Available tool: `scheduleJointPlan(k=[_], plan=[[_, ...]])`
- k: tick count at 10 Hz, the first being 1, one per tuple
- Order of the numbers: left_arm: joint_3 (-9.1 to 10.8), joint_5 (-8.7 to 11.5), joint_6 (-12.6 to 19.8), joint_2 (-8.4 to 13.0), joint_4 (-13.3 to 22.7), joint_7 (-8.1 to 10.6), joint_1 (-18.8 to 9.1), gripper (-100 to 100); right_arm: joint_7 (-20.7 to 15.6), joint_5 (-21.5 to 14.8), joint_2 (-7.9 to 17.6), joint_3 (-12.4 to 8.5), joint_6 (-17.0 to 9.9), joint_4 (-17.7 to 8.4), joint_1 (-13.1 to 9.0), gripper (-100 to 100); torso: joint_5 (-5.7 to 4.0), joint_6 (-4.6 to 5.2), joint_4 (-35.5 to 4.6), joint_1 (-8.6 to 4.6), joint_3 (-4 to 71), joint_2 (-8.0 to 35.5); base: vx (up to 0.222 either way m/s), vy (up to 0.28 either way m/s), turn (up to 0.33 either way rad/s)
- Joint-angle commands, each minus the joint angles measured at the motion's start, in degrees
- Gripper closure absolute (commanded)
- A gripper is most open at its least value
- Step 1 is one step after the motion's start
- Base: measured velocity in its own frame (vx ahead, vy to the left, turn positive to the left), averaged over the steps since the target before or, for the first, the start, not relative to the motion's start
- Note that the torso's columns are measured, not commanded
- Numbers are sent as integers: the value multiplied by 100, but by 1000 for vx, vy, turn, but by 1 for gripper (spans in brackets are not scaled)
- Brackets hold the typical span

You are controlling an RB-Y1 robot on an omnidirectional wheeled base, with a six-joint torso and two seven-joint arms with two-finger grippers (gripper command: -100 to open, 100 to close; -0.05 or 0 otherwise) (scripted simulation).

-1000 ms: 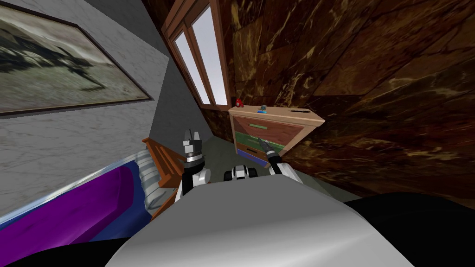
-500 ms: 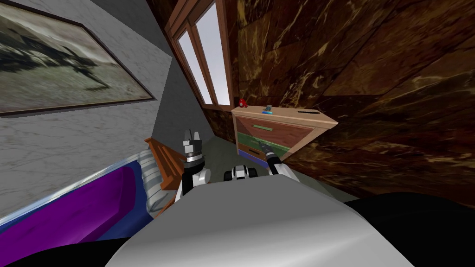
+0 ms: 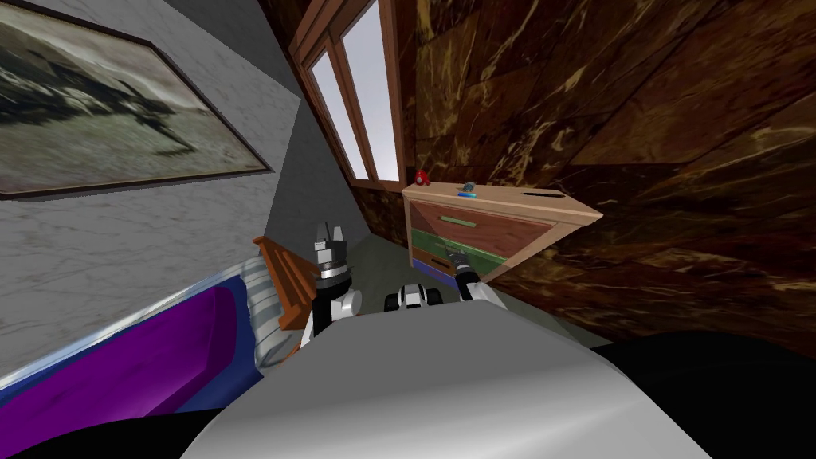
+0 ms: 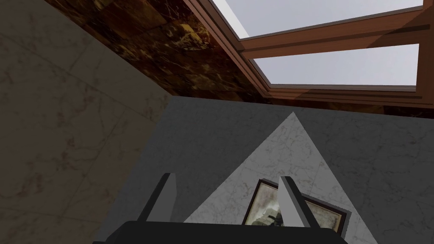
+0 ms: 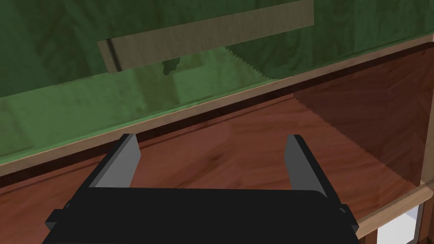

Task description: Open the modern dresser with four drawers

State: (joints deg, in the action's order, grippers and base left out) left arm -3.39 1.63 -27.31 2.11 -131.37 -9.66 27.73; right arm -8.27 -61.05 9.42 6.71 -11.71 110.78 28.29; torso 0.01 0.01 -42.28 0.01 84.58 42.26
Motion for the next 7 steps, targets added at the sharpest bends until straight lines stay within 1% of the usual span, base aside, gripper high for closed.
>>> scheduleJointPlan(k=[1, 2, 3, 4, 5, 6, 7], plan=[[0, 0, 0, 0, 0, 0, 0, 0, -61, -423, 37, 61, -314, -172, 32, -100, 0, -2, 1, 5, 2, -4, 49, 54, 20], [0, 0, 0, 0, 0, 0, 0, 0, -122, -583, 44, 117, -572, -368, 21, -100, 1, 0, 0, 2, 0, 0, 59, 68, 47], [0, 0, 0, 0, 0, 0, 0, 0, -122, -768, 44, 117, -585, -368, 21, -100, 0, -2, 0, 5, 0, -1, 51, 51, 26], [0, 0, 0, 0, 0, 0, 0, 0, -181, -1004, 52, 172, -791, -566, 9, -100, -1, 0, -1, -5, -2, 4, 56, 57, 45], [0, 0, 0, 0, 0, 0, 0, 0, -181, -1108, 52, 172, -854, -566, 9, -100, -2, -1, -1, -3, -2, 3, 47, 42, 21], [0, 0, 0, 0, 0, 0, 0, 0, -239, -1263, 62, 226, -1098, -765, -3, -100, -2, -1, -1, -7, -3, 4, 55, 48, 50], [0, 0, 0, 0, 0, 0, 0, 0, -239, -1424, 62, 226, -1119, -765, -3, -100, -2, -1, 0, -3, -2, 1, 42, 47, 27]])
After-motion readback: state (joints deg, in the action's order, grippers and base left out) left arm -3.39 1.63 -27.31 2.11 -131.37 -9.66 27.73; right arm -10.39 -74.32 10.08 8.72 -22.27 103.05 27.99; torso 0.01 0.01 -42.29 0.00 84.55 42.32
